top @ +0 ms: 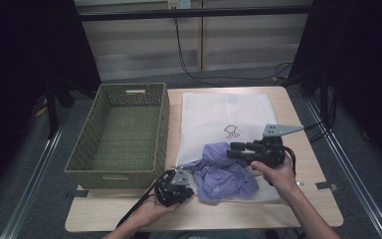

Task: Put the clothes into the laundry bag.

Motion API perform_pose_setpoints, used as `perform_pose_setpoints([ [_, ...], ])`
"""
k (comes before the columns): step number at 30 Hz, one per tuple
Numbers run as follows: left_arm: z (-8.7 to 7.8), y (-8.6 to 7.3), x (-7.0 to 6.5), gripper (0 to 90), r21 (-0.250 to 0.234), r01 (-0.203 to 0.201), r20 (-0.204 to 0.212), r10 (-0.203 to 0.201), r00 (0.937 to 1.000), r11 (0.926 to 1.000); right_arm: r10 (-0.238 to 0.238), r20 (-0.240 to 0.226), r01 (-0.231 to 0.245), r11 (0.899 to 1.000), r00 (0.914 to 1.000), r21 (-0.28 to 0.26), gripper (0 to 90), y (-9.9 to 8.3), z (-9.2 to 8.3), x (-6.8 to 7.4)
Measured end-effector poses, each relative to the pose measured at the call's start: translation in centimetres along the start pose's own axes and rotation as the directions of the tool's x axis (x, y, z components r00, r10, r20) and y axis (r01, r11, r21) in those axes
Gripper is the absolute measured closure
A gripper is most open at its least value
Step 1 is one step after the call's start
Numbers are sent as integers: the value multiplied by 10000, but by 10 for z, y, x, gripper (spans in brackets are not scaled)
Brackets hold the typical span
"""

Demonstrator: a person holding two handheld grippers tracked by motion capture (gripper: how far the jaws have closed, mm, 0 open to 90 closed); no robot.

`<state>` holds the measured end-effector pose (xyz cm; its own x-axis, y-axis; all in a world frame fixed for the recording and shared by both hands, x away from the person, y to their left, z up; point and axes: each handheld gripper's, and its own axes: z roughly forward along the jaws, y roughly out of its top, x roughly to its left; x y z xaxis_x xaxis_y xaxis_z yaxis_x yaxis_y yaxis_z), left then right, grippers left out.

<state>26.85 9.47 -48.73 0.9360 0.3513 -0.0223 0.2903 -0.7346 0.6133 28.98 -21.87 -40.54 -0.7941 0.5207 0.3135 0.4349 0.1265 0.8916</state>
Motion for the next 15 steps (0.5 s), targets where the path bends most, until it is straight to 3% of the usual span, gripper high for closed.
perform_pose_setpoints([
  [3,0,0,0,856,-38,63,38,-63,10000,10000,-57,-176,60,9999,9998,159,611,-8,2,9],
  [6,1,-1,1,856,-102,68,52,-68,10000,9999,-65,-410,92,9979,9991,644,596,-19,8,15],
  [9,-1,0,2,855,116,-101,87,100,9999,9999,-165,-550,247,9881,9983,1517,549,-36,24,16],
  [13,0,-1,2,854,8,-14,47,14,10000,10000,-244,-295,302,9764,9993,2138,503,-49,41,16],
  [15,-1,-1,1,854,60,-42,31,42,10000,10000,-325,-292,390,9652,9990,2585,490,-56,49,16],
])
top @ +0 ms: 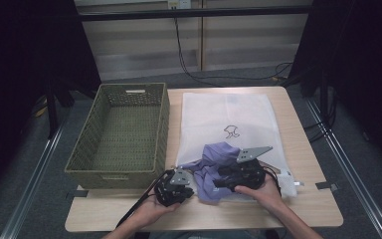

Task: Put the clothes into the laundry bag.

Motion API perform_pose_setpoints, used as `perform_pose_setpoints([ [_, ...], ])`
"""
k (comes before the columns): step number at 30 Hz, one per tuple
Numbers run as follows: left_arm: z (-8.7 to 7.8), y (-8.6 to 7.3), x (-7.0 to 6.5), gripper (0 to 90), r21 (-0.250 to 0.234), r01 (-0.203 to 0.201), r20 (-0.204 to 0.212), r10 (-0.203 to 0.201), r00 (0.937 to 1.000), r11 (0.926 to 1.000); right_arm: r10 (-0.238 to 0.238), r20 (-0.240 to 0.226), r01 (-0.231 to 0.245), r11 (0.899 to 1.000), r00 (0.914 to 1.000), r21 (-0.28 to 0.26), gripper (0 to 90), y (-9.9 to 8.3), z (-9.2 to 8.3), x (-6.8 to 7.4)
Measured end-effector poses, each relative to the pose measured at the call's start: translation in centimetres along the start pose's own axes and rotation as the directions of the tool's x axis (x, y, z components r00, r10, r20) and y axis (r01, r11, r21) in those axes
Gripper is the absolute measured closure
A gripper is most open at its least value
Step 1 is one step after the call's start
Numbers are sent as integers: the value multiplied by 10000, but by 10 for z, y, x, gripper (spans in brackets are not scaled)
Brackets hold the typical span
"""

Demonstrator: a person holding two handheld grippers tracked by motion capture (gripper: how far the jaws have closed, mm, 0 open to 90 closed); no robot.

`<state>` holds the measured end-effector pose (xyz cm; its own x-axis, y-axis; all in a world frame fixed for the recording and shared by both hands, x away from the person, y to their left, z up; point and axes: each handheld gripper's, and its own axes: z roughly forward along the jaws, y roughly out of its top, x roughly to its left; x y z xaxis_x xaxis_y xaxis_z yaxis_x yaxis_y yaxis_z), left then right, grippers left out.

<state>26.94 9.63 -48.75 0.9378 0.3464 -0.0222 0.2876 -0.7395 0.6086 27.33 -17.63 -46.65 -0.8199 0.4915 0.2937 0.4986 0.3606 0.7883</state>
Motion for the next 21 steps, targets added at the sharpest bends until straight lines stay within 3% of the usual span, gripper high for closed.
perform_pose_setpoints([
  [4,0,0,0,854,-7,9,23,-9,10000,10000,65,43,-66,9992,10000,385,459,-6,11,0],
  [8,0,1,1,854,18,-90,69,90,9999,10000,77,109,-79,9998,9999,186,435,-12,18,0],
  [9,1,1,-1,854,-85,81,99,-80,9999,9999,-31,121,29,9998,9999,181,438,-14,20,1],
  [12,1,1,-1,854,-139,140,69,-139,9999,9998,-119,19,118,9988,9999,472,415,-17,26,3],
  [14,0,1,1,855,94,-101,83,101,9999,9999,-187,9,185,9960,9998,869,409,-21,32,5],
  [16,1,1,0,853,-47,32,72,-32,10000,10000,-244,36,239,9954,9997,929,381,-22,34,7],
  [18,-1,2,1,851,177,-53,106,51,9999,9998,-200,2,198,9945,9998,1026,377,-20,34,7],
  [21,1,2,0,851,-248,423,219,-418,9989,9988,-243,-48,247,9942,9997,1047,373,-21,35,5],
])
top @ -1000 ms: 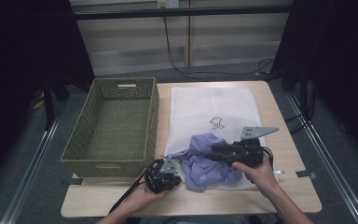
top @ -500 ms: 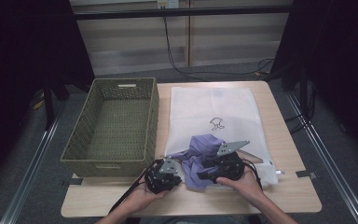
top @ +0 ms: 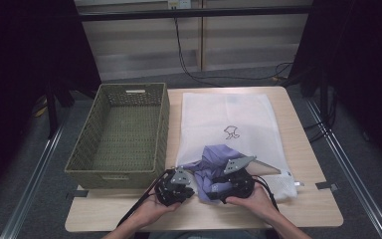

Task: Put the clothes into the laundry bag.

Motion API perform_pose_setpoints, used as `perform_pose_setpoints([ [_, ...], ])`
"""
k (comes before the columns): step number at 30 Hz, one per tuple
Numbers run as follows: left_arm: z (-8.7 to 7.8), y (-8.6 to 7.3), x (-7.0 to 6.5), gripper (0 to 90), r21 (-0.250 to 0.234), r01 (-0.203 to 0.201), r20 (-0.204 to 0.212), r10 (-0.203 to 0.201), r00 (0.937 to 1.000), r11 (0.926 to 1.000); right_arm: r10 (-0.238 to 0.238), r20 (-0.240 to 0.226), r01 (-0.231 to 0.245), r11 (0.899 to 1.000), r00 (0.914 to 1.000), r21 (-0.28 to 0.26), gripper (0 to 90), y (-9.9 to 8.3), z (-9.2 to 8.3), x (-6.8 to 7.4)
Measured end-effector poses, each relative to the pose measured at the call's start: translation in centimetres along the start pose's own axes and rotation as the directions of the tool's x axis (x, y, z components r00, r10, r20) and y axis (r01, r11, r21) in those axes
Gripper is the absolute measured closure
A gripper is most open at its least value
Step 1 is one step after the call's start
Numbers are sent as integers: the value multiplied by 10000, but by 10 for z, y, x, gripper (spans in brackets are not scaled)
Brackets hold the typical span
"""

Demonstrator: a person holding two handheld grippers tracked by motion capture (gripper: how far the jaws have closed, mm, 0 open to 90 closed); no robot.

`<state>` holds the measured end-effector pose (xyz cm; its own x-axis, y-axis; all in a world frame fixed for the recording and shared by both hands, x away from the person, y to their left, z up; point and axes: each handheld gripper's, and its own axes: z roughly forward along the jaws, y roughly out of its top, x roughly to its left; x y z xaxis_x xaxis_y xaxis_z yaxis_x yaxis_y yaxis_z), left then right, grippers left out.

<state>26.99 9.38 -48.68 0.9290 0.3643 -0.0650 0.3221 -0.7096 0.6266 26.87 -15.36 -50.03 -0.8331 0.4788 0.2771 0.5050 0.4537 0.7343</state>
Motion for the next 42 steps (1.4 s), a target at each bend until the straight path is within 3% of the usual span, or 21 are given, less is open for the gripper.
perform_pose_setpoints([
  [1,0,0,0,851,-129,176,48,-176,9998,9998,25,-19,-25,10000,10000,-26,373,0,1,0],
  [2,-1,1,2,852,37,-178,91,178,9998,9998,-13,33,13,10000,10000,6,374,0,1,1],
  [3,1,2,-2,852,-324,202,86,-199,9998,9993,-51,158,50,10000,9999,82,379,-1,1,2],
  [6,-1,5,0,852,-93,-248,135,249,9996,9997,-279,557,276,9996,9981,54,431,-3,3,5],
  [7,2,6,-3,851,-327,58,96,-55,9999,9994,-288,569,285,9996,9980,67,466,-3,3,5],
  [10,1,6,-2,847,69,-296,96,296,9995,9995,-323,740,318,9995,9967,79,595,-4,2,2],
  [12,5,5,-4,843,-344,67,90,-64,9999,9994,-422,914,408,9990,9949,163,669,-4,1,2],
  [17,7,5,-4,825,-22,-515,67,515,9987,9987,127,968,-142,9998,9952,147,821,-3,0,-4],
  [20,8,4,-5,828,-236,-128,128,131,9998,9996,239,976,-262,9994,9949,216,846,0,0,-4],
  [21,6,4,-2,831,68,-502,157,501,9986,9987,261,1013,-285,9993,9945,225,849,0,0,-4],
  [22,8,4,-4,834,-217,19,167,-15,9999,9998,272,1012,-291,9994,9945,178,851,0,-1,-4],
  [24,7,4,-3,840,-107,-65,141,66,9999,9999,329,1060,-347,9993,9938,154,852,1,-2,-5],
  [25,6,4,-2,842,57,-542,109,541,9985,9985,351,1098,-367,9993,9933,124,852,1,-2,-6],
  [27,9,4,-6,842,-249,-239,-9,239,9997,9994,345,1136,-358,9993,9929,93,852,1,-3,-7],
  [29,6,5,-3,842,95,-491,64,491,9988,9987,412,1179,-419,9991,9922,34,851,2,-4,-8],
  [30,9,4,-5,842,-252,-154,64,156,9999,9996,417,1172,-421,9991,9922,8,851,2,-5,-9],
  [35,6,6,-3,842,228,-619,27,619,9981,9978,534,1350,-514,9985,9894,-187,851,5,-9,-15],
  [37,8,5,-4,841,-173,-209,206,213,9996,9996,576,1493,-549,9982,9871,-222,850,6,-10,-18],
  [38,6,5,-1,841,213,-629,163,626,9979,9978,602,1549,-564,9980,9861,-287,850,6,-10,-19],
  [39,8,4,-4,841,-194,-255,172,258,9995,9995,680,1591,-638,9975,9849,-317,850,6,-9,-21],
  [42,7,5,-3,842,43,-520,146,520,9985,9986,731,1688,-687,9971,9829,-319,850,6,-9,-24],
])
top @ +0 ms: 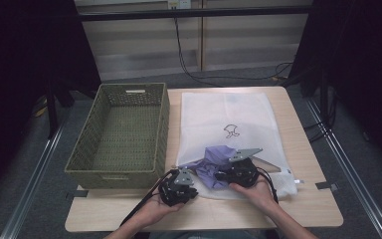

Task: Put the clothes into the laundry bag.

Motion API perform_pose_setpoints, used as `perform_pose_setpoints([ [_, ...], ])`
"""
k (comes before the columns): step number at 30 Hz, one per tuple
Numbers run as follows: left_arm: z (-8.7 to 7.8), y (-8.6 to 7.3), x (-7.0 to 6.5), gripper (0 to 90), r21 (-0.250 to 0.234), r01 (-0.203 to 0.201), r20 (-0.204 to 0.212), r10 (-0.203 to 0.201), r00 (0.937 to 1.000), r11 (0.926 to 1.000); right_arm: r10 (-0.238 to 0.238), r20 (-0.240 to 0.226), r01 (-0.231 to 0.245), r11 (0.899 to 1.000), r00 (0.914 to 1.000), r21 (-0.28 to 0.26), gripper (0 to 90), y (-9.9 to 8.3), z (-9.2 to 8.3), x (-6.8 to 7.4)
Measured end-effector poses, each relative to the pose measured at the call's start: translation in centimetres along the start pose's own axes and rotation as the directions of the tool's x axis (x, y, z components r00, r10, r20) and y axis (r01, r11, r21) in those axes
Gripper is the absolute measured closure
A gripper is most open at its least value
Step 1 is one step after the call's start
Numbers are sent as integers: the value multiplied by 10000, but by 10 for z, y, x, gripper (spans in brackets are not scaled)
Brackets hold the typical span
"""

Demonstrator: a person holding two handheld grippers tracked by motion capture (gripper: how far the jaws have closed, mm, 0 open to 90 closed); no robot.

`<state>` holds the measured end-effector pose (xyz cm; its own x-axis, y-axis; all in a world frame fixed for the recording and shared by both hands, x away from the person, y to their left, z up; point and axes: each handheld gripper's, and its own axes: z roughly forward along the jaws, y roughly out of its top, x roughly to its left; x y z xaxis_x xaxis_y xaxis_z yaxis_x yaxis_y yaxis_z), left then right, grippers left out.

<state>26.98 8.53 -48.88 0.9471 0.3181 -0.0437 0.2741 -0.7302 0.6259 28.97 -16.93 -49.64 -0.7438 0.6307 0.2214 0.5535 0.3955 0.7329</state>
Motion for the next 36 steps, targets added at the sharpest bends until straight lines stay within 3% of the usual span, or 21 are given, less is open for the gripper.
perform_pose_setpoints([
  [1,1,0,-1,842,-117,156,39,-156,9999,9998,9,34,-9,10000,10000,-6,850,0,0,-1],
  [3,0,0,0,842,1,-10,-35,10,10000,10000,56,127,-56,10000,9999,-27,849,1,1,-3],
  [4,1,0,-1,842,-117,142,-41,-143,9999,9998,69,150,-69,10000,9999,-33,848,1,1,-4],
  [21,1,-1,-1,842,-201,62,-40,-62,10000,9998,627,754,-609,9978,9952,-251,839,4,2,-22],
  [22,-1,0,2,842,111,-430,14,430,9991,9990,651,782,-632,9976,9948,-267,838,4,3,-22],
  [23,-1,0,2,843,144,-377,17,376,9993,9992,647,826,-629,9977,9945,-244,837,5,5,-23],
  [24,1,-1,1,843,-127,-213,48,213,9998,9997,638,842,-615,9977,9944,-298,836,5,5,-22],
  [32,1,-1,1,844,-117,-271,61,271,9996,9996,757,1115,-732,9970,9909,-262,830,11,6,-27],
  [35,-2,0,2,845,259,-503,28,503,9987,9984,781,1173,-759,9969,9900,-229,828,14,7,-30],
  [36,0,0,1,846,48,-305,48,305,9995,9995,780,1165,-756,9968,9901,-245,827,15,7,-31],
])
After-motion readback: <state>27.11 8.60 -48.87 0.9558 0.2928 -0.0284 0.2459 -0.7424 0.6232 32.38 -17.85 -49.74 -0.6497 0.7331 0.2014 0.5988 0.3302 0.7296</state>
